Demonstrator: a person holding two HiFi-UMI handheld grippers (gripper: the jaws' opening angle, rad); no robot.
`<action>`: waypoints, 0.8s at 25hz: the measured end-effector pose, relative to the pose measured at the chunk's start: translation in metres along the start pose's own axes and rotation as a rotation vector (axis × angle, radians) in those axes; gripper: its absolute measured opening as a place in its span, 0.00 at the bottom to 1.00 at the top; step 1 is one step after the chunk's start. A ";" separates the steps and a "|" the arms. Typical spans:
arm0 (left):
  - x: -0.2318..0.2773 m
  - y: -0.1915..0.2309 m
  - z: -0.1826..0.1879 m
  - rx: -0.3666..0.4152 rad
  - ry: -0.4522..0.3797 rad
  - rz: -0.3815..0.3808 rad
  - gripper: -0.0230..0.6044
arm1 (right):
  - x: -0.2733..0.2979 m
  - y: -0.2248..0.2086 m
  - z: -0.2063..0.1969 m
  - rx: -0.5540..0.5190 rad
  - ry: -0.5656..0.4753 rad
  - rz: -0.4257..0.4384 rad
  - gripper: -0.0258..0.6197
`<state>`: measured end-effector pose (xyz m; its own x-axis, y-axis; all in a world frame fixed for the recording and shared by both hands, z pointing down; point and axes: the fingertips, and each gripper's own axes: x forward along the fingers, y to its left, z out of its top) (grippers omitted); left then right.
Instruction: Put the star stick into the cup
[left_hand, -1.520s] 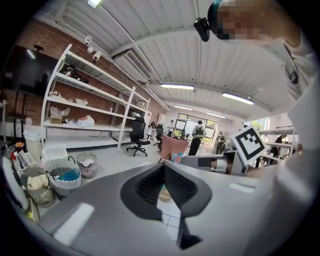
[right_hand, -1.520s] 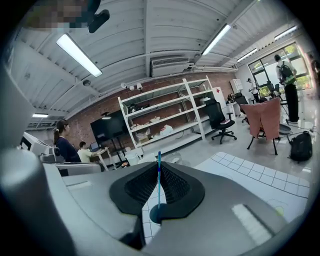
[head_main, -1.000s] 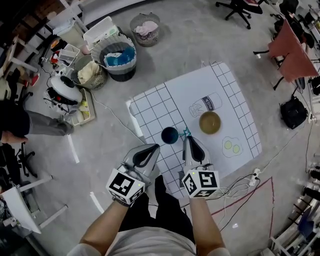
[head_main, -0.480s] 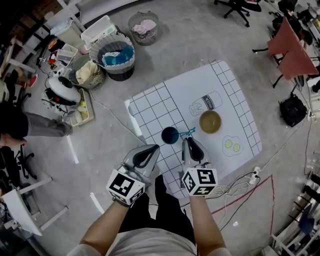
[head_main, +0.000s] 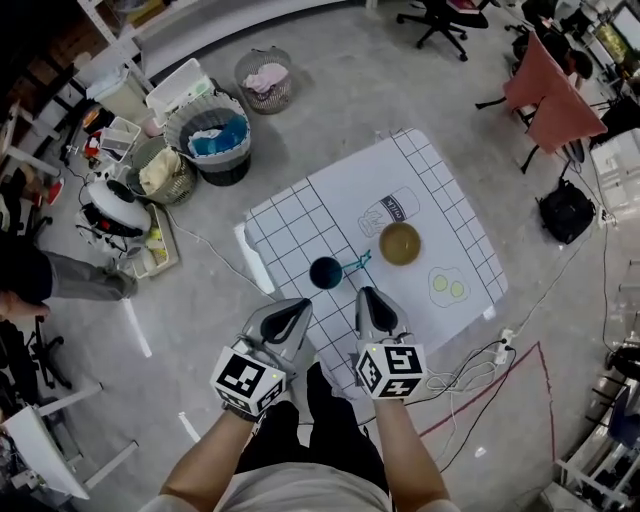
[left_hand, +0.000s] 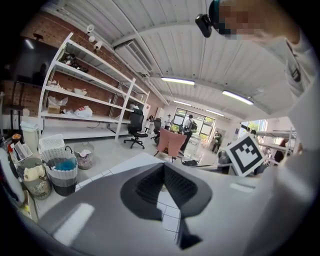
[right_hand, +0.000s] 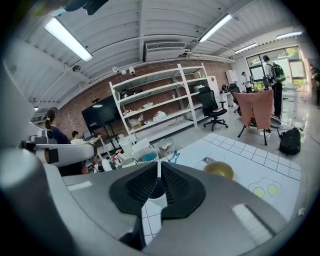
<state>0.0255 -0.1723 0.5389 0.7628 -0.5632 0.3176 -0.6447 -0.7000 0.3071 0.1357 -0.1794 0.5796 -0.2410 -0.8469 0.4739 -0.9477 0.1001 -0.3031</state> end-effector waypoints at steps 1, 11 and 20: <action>-0.003 -0.002 0.001 0.001 0.000 -0.003 0.05 | -0.005 0.003 0.001 -0.005 -0.005 -0.001 0.09; -0.057 -0.033 0.018 0.026 -0.017 -0.043 0.05 | -0.074 0.054 0.020 -0.059 -0.074 0.011 0.08; -0.122 -0.056 0.050 0.061 -0.071 -0.067 0.05 | -0.132 0.110 0.048 -0.116 -0.175 0.004 0.08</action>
<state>-0.0292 -0.0866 0.4379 0.8072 -0.5423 0.2331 -0.5895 -0.7613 0.2700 0.0730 -0.0813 0.4437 -0.2143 -0.9231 0.3194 -0.9671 0.1545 -0.2023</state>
